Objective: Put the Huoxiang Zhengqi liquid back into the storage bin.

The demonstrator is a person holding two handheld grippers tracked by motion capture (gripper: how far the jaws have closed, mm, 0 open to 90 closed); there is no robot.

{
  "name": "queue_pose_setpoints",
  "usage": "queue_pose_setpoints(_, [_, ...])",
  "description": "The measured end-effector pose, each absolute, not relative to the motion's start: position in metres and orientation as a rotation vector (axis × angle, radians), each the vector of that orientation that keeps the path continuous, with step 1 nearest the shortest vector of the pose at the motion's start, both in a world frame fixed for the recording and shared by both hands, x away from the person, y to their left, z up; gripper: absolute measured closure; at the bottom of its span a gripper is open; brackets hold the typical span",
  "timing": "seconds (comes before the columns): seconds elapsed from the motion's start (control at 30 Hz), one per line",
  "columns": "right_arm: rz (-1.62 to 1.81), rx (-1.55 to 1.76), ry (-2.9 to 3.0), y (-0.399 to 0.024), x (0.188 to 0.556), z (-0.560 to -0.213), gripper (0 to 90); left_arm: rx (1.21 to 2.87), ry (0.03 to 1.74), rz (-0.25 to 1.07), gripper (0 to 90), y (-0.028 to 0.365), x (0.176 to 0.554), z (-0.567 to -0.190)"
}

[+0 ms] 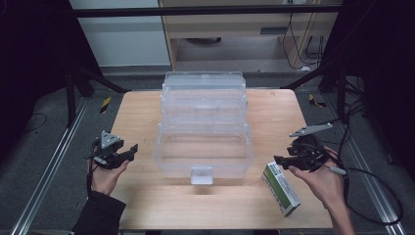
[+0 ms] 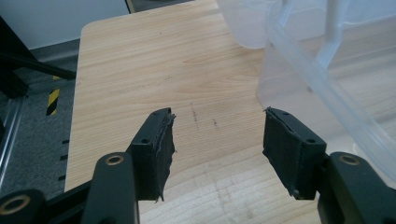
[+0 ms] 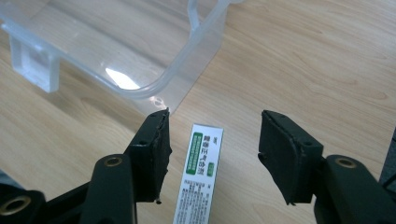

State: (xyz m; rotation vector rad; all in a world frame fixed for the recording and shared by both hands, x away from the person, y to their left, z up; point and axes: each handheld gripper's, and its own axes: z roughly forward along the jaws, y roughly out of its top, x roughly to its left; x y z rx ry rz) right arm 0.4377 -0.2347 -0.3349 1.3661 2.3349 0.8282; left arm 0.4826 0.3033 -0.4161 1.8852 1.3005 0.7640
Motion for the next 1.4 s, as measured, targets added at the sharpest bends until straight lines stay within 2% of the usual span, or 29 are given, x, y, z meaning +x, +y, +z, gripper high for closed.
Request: queue_pose_setpoints(1.4, [0.501, 1.498, 2.556, -0.228, 0.429, -0.37, 48.9, 1.943, 1.316, 0.757, 41.8, 0.303, 0.485, -0.424])
